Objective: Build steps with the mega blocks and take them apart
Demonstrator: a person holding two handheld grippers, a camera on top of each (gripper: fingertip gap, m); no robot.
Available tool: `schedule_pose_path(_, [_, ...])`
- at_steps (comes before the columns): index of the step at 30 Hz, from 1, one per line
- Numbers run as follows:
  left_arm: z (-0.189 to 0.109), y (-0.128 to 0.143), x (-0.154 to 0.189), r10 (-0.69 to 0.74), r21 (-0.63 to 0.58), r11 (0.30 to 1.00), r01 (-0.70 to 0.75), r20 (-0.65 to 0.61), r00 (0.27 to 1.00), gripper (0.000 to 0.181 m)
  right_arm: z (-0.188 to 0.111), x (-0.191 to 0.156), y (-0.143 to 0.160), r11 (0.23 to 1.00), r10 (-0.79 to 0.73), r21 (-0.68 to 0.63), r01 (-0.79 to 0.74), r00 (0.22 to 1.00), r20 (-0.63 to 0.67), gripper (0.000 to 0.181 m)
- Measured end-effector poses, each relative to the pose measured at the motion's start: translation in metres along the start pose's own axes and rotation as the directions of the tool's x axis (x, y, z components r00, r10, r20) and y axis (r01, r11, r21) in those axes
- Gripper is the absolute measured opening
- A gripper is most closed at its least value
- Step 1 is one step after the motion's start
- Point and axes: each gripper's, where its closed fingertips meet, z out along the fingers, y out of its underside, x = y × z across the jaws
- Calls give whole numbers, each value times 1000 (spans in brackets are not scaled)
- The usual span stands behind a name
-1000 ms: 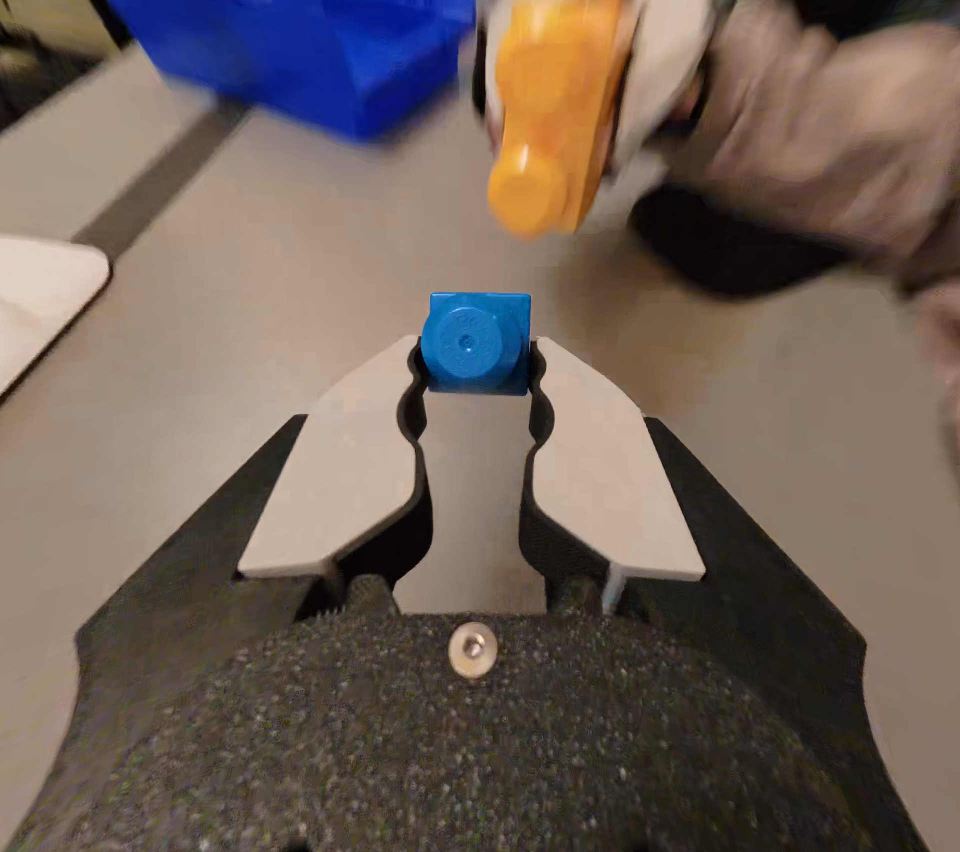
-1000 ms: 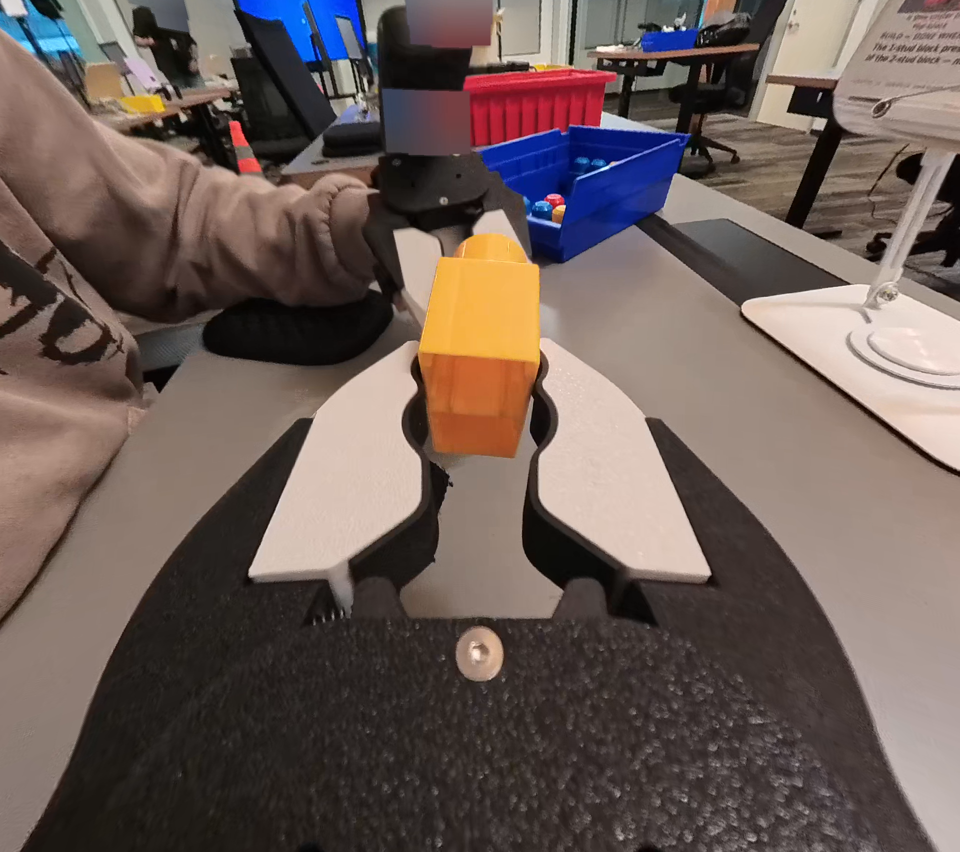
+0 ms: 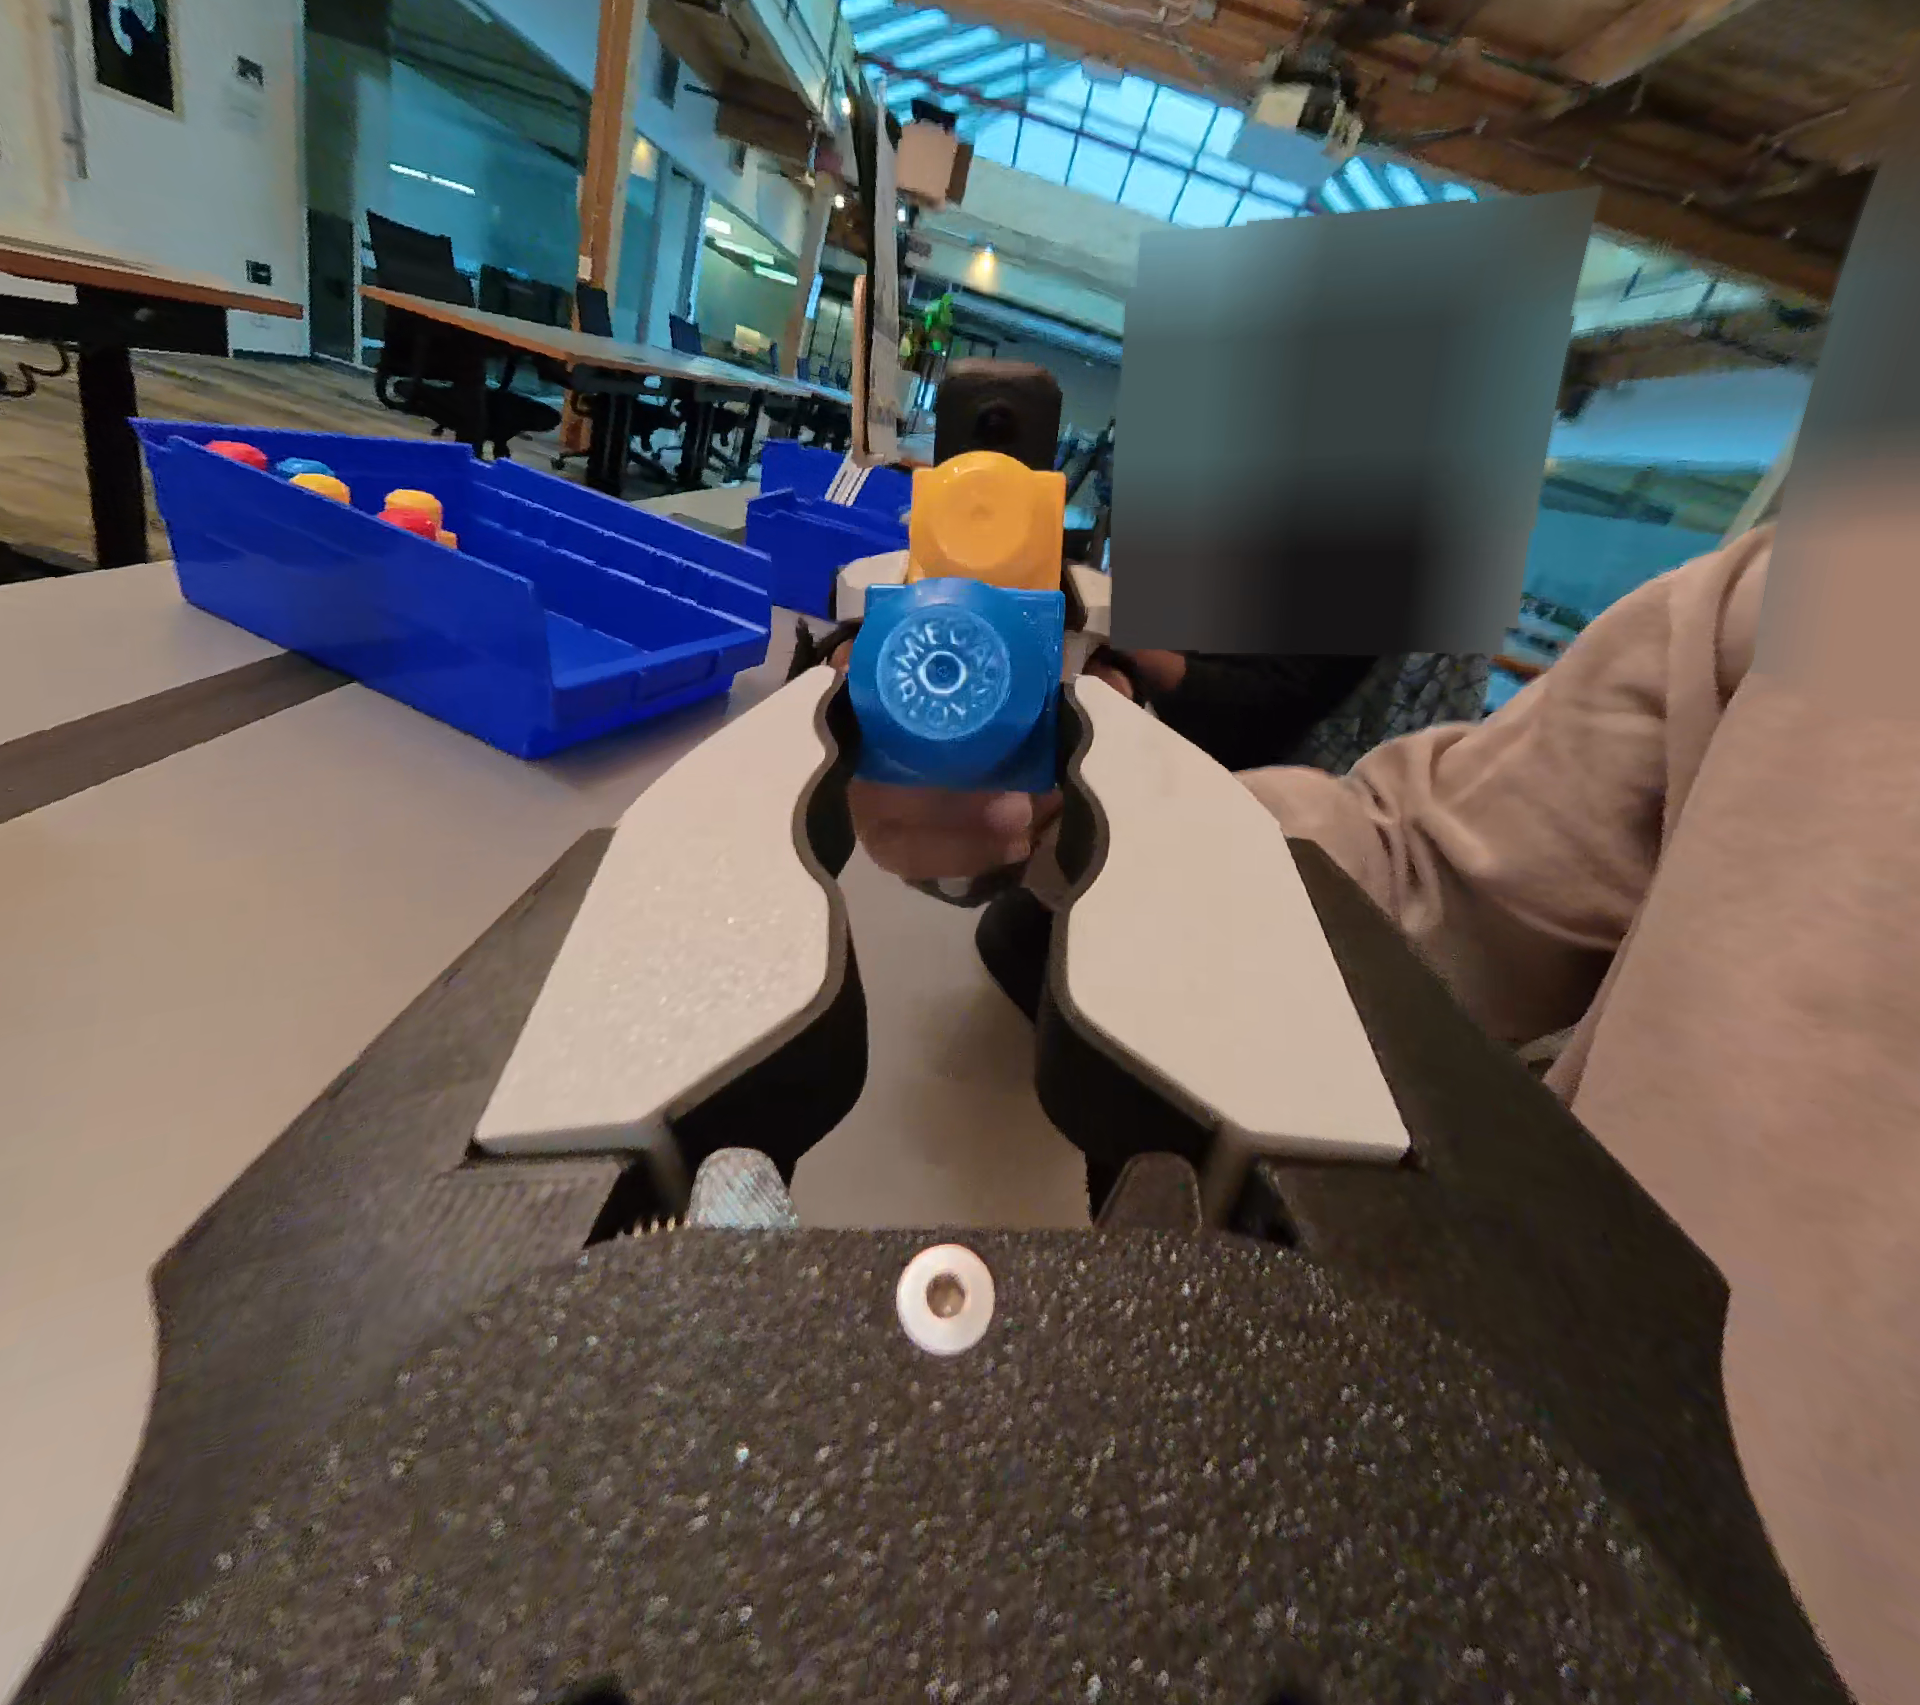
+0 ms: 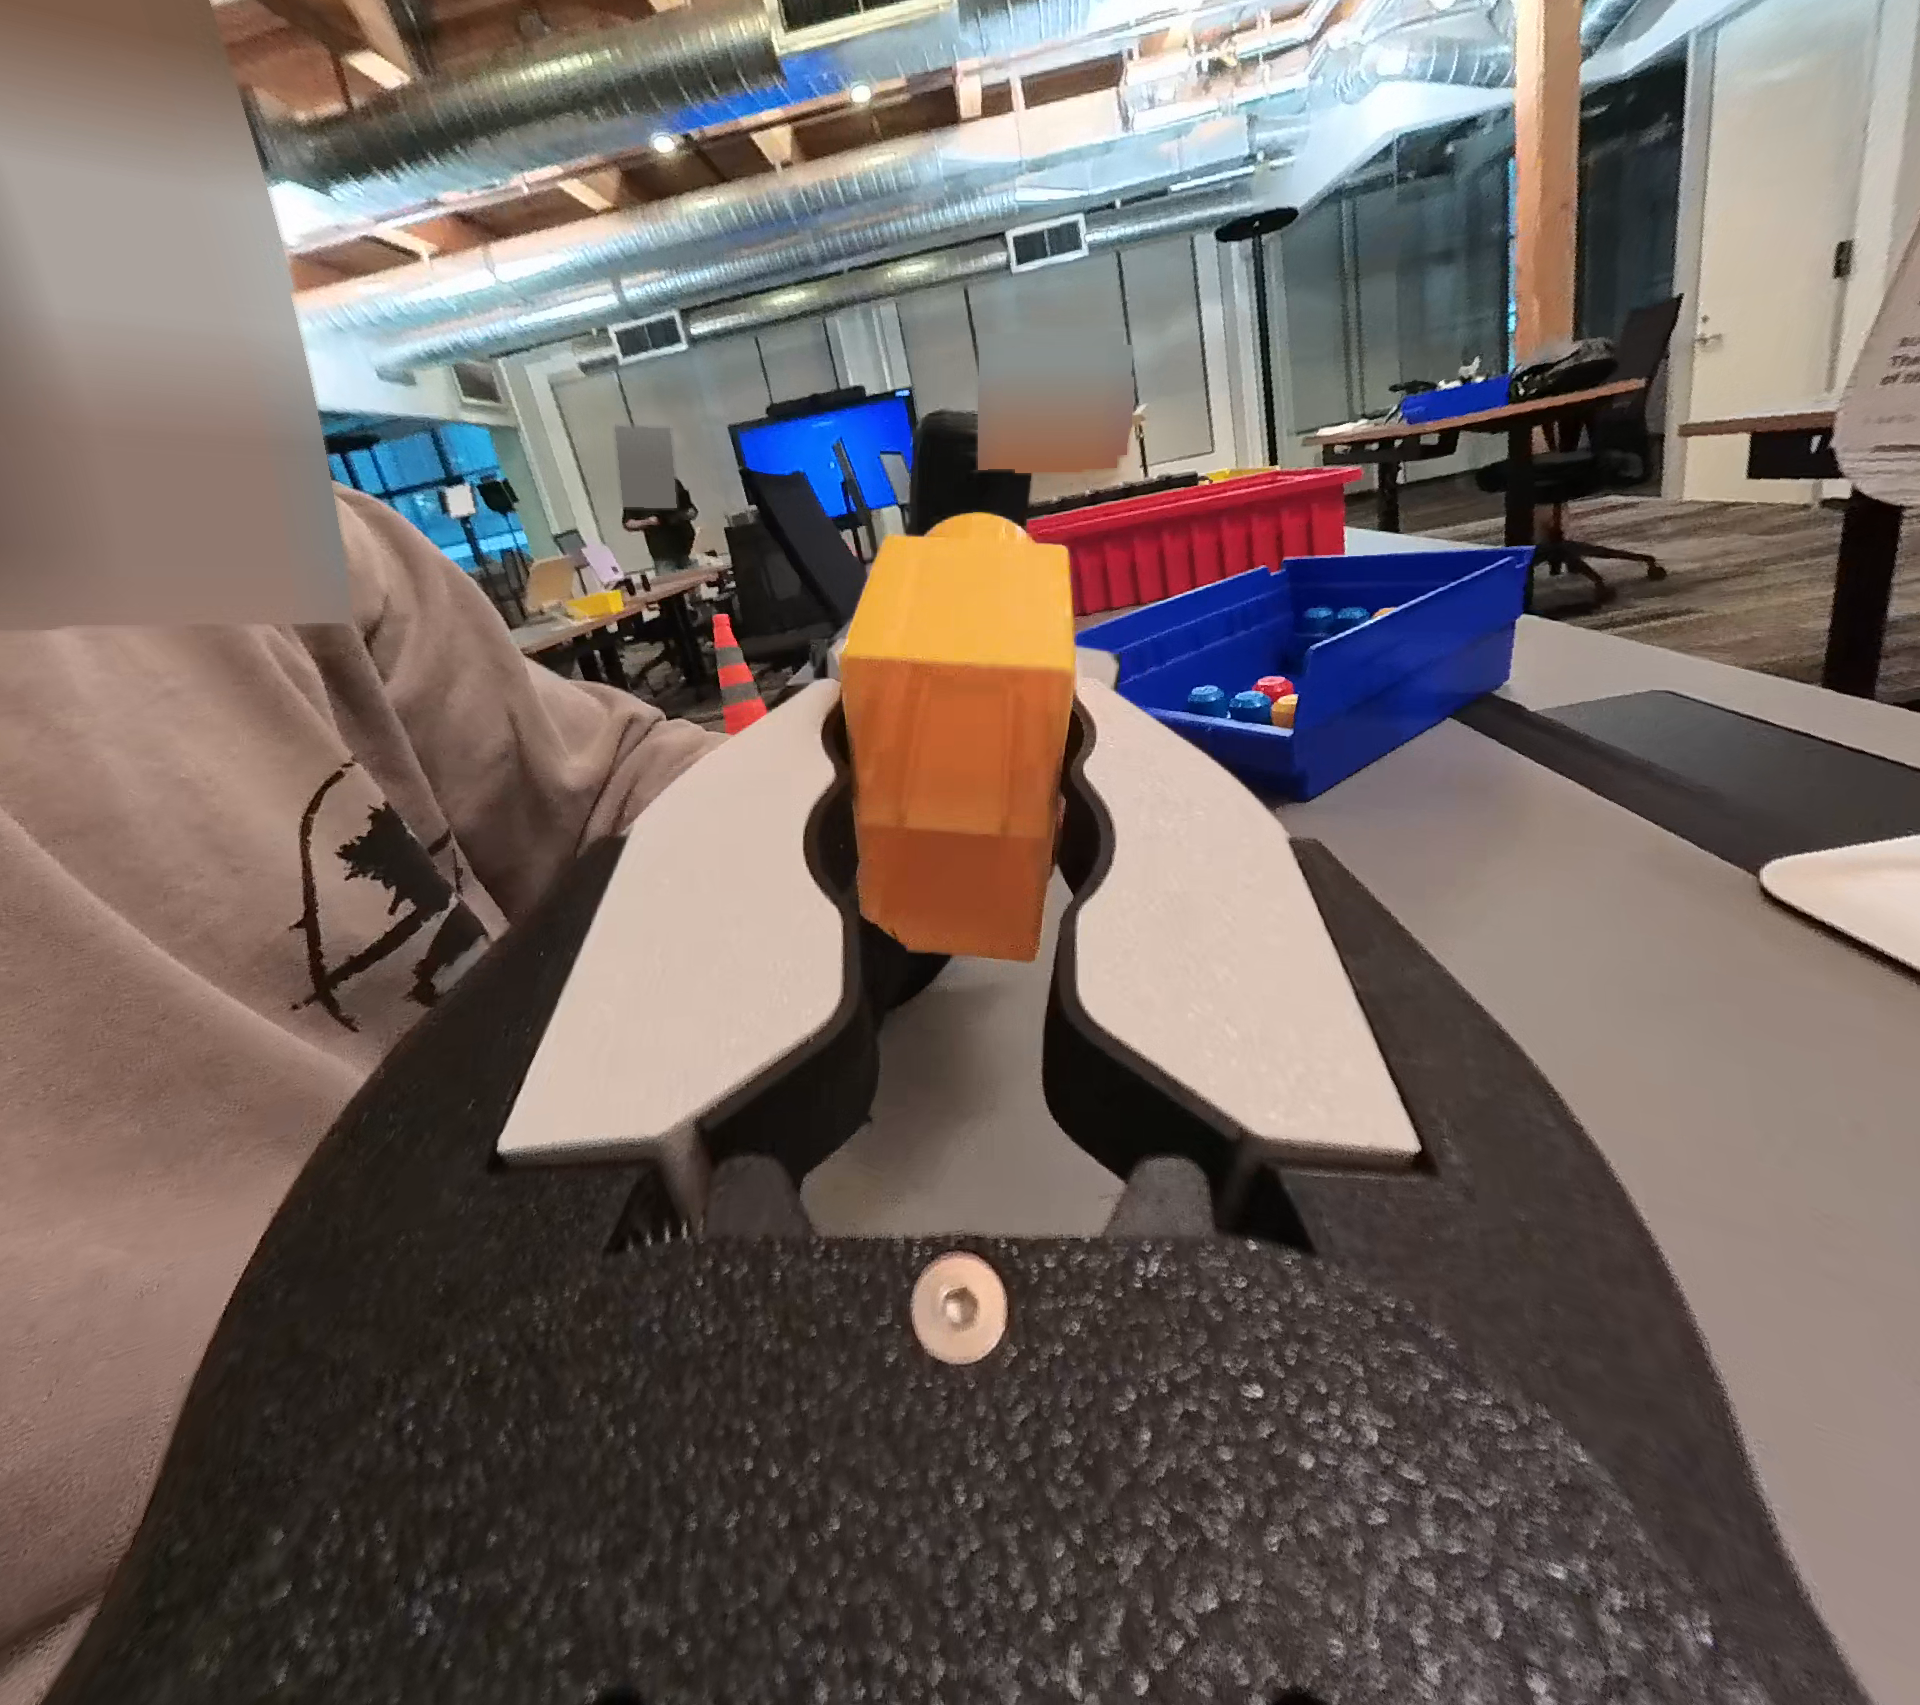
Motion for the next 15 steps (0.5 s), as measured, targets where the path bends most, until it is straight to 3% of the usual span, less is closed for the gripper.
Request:
schedule_pose_path(10, [10,-5,-6,-52,101,994,50,25,998,37,-3,9,-14,987,44,157,-39,999,-29,36])
schedule_pose_path(15, [20,5,-2,-44,86,995,43,16,999,37,-7,7,-28,972,56,232,-49,998,-20,36])
